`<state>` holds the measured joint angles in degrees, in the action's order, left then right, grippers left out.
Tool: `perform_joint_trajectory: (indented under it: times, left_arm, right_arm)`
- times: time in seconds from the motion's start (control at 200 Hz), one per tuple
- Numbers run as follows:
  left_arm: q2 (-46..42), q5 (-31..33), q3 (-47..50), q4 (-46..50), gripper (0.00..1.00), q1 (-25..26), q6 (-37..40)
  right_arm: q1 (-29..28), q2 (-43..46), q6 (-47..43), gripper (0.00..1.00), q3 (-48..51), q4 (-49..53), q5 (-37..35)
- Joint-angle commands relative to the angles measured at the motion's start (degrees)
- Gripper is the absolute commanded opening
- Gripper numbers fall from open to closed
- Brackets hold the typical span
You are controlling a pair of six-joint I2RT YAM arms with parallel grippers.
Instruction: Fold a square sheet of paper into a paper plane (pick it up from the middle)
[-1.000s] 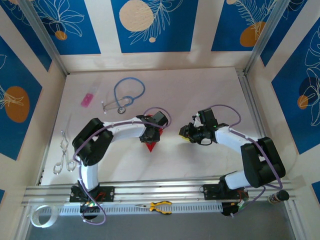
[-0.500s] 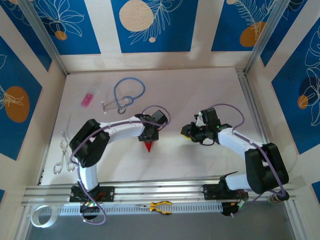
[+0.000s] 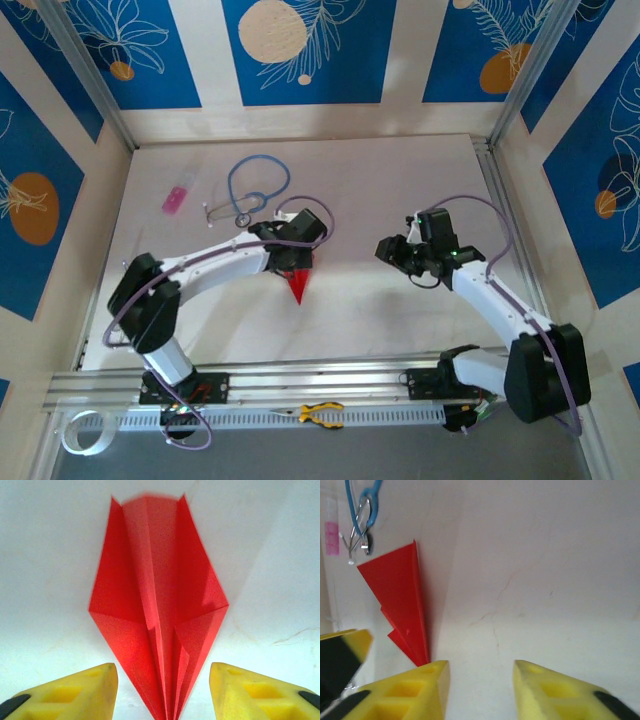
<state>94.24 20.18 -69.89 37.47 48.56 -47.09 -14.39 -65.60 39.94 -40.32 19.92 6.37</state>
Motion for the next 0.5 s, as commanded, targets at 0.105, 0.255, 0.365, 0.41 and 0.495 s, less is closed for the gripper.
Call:
perform_joint_trajectory:
  times: [0.105, 0.255, 0.365, 0.41, 0.495]
  left_arm:
    - [-14.96, 12.59, 9.47, -7.22, 0.67, -1.63, 11.37]
    - [-25.27, 16.07, 20.52, -17.2, 0.85, -8.27, 20.34]
    - [-31.14, 15.14, 27.23, -24.29, 0.94, -16.08, 29.0]
    - [-32.43, 14.39, 29.78, -27.48, 0.95, -19.86, 32.13]
    - [-33.93, 11.56, 31.87, -29.43, 0.96, -27.5, 33.66]
  right_arm:
    - [1.64, 4.12, -10.76, 0.54, -5.1, 2.65, -21.63]
    - [4.87, -0.17, -21.06, 0.6, -2.09, -10.69, -32.91]
    - [7.99, -6.81, -27.12, 0.6, 0.7, -22.48, -32.86]
    - [9.2, -9.77, -28.88, 0.6, 0.89, -25.79, -31.5]
    - [12.0, -15.41, -29.63, 0.6, 2.01, -33.14, -25.5]
